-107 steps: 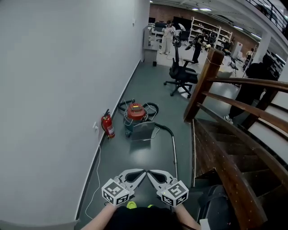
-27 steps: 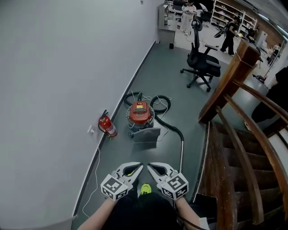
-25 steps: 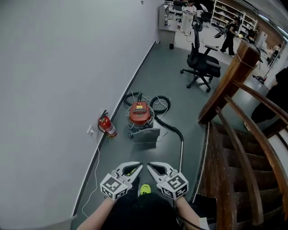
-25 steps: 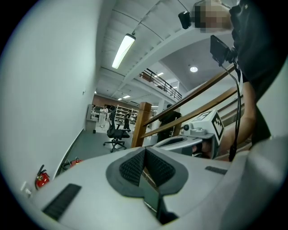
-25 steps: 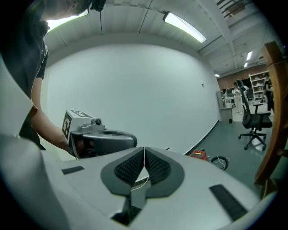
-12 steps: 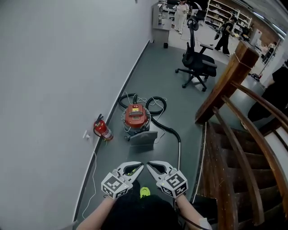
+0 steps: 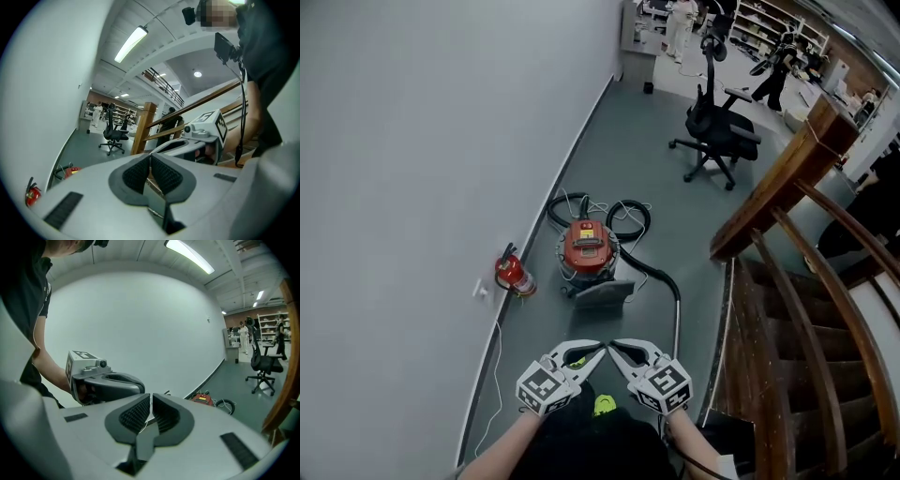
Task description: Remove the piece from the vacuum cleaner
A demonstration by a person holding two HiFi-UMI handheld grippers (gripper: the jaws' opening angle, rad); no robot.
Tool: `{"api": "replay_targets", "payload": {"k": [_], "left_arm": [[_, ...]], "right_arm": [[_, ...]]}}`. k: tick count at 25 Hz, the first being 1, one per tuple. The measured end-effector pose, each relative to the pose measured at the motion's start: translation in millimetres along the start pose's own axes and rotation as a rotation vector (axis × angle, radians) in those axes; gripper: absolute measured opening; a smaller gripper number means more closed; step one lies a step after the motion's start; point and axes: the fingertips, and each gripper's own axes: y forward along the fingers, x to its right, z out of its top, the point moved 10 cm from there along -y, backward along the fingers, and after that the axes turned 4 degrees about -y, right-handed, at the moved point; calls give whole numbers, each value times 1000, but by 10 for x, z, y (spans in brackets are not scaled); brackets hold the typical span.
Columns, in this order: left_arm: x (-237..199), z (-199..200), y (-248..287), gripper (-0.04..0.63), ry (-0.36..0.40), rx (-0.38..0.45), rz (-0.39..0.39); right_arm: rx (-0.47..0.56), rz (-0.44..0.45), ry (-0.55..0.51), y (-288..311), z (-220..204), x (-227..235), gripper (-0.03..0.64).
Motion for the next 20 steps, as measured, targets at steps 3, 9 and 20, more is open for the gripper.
{"api": "replay_targets", "payload": {"k": [3, 9, 20], "left_arm": [[-185, 54, 34, 9, -6, -16, -18], [-520, 106, 87, 9, -15, -49, -56], [-960, -26, 257, 9, 34, -126, -102]], "right_arm": [[-5, -5, 20, 142, 68, 87, 15], [-33, -20, 59, 419, 121, 235, 17], [-80, -14, 84, 821, 35, 555, 17]]}}
